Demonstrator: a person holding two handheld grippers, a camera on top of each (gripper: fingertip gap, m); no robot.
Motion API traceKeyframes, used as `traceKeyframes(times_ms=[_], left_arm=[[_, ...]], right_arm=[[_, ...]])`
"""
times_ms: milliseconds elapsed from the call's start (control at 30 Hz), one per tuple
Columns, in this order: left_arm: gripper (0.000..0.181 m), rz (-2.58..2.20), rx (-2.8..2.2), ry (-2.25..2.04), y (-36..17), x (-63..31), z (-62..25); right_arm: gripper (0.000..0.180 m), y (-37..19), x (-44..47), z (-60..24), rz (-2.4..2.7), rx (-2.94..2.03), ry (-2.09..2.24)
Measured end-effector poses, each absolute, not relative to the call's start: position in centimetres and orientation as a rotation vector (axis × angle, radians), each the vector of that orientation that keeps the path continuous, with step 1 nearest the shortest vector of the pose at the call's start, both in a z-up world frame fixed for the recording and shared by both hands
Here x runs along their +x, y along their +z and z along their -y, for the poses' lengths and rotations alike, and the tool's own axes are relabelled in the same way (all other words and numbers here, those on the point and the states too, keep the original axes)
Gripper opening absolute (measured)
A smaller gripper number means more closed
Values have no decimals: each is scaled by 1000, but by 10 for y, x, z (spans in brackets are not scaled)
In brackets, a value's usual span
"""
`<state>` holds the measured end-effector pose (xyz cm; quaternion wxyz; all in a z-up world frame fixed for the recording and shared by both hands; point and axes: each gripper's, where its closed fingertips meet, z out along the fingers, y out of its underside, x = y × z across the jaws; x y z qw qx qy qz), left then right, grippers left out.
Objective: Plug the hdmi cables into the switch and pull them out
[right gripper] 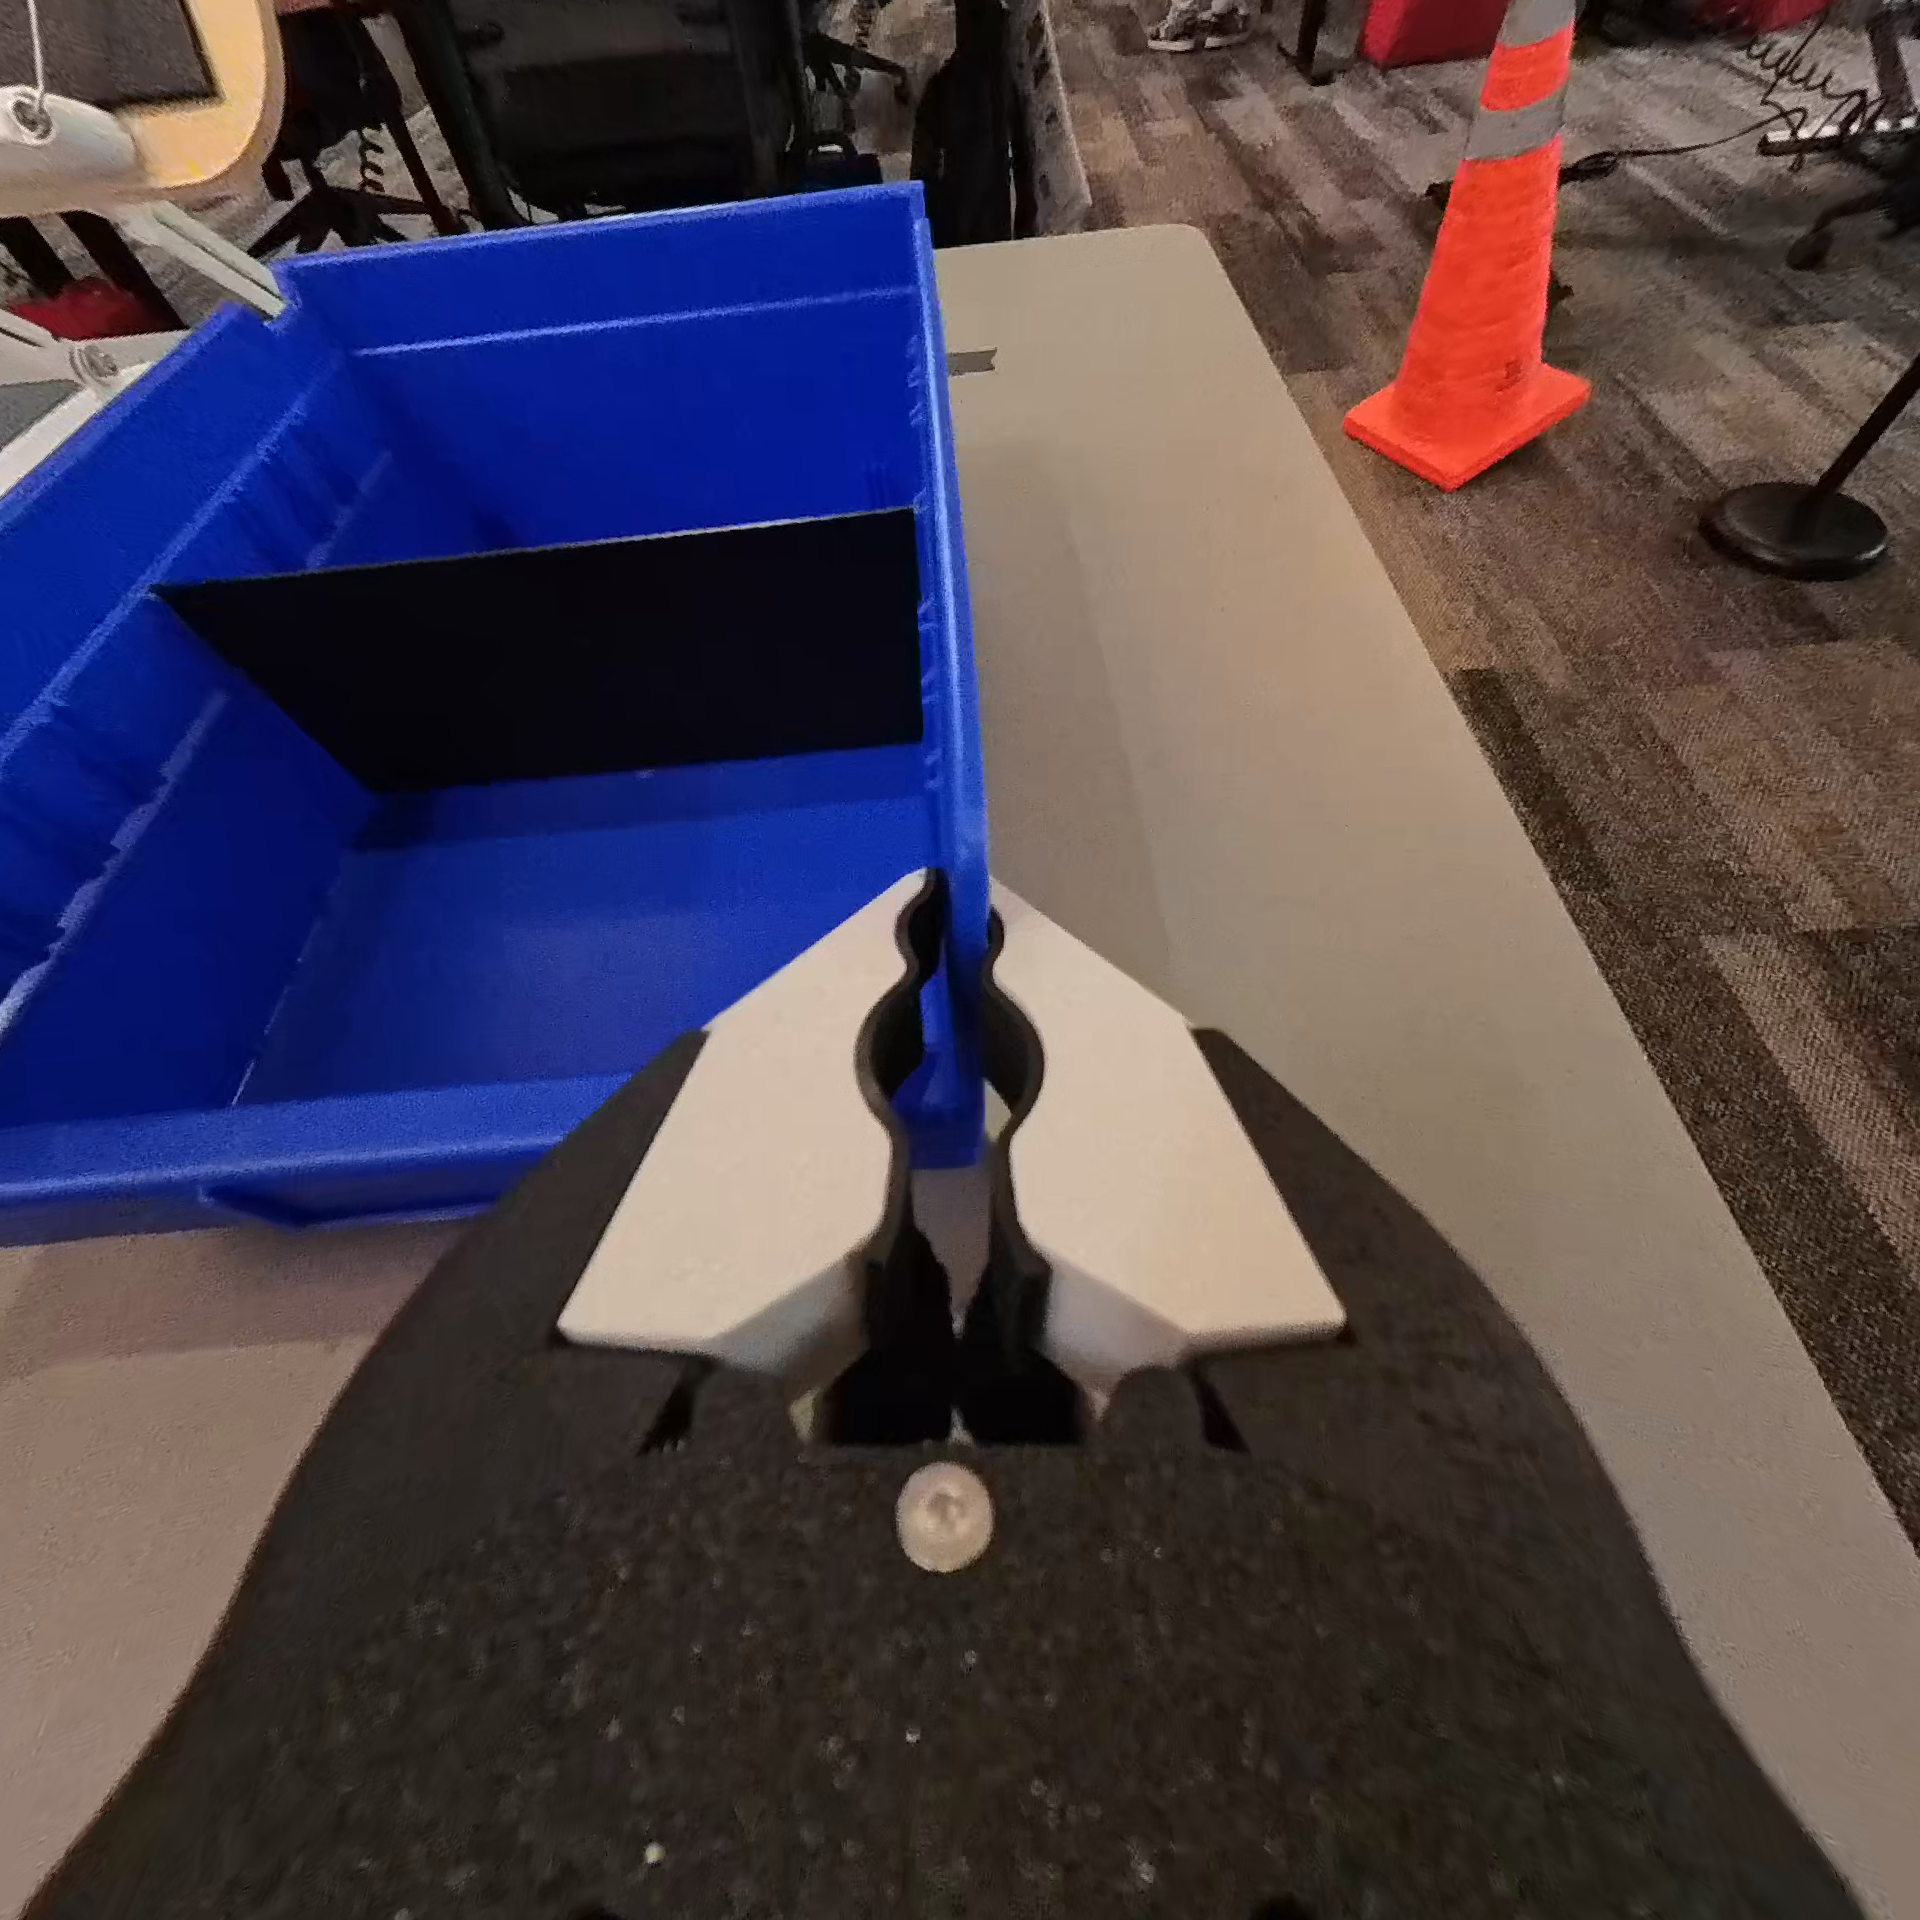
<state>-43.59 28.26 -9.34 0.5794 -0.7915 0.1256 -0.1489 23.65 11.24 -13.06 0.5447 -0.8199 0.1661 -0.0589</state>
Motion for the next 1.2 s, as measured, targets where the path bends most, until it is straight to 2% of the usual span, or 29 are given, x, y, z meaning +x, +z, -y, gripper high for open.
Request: traceKeyframes(times_ms=[233, 300, 433, 567, 633, 733, 800, 933, 1033, 1200], left_arm=[[10, -346, -1927, -332, -109, -433, -288], [11, -350, -1973, -327, -115, -434, -286], [17, -360, -2046, -313, -127, -445, -275], [17, -334, -2115, -455, -137, -438, -258], [25, -350, -2146, -604, -137, -422, -249], [32, -388, -2147, -622, -144, -411, -240], [25, -355, -2124, -574, -144, -415, -239], [25, -389, -2053, -582, -130, -411, -236], [37, -436, -2121, -541, -145, -412, -231], [45, -421, -2060, -489, -136, -410, -238]], right_arm=[[4, -127, 227, -109, -403, -1908, -204], [23, -106, 223, -97, -435, -1853, -223], [33, -62, 181, -77, -544, -1602, -22], [33, -99, 124, -79, -518, -1655, 125], [33, -121, 105, -81, -474, -1767, 140], [33, -117, 93, -86, -412, -1794, 147], [33, -119, 90, -90, -354, -1813, 99], [32, -114, 79, -96, -274, -1825, 82], [32, -115, 69, -92, -259, -1834, 118], [29, -114, 68, -83, -272, -1829, 132]])
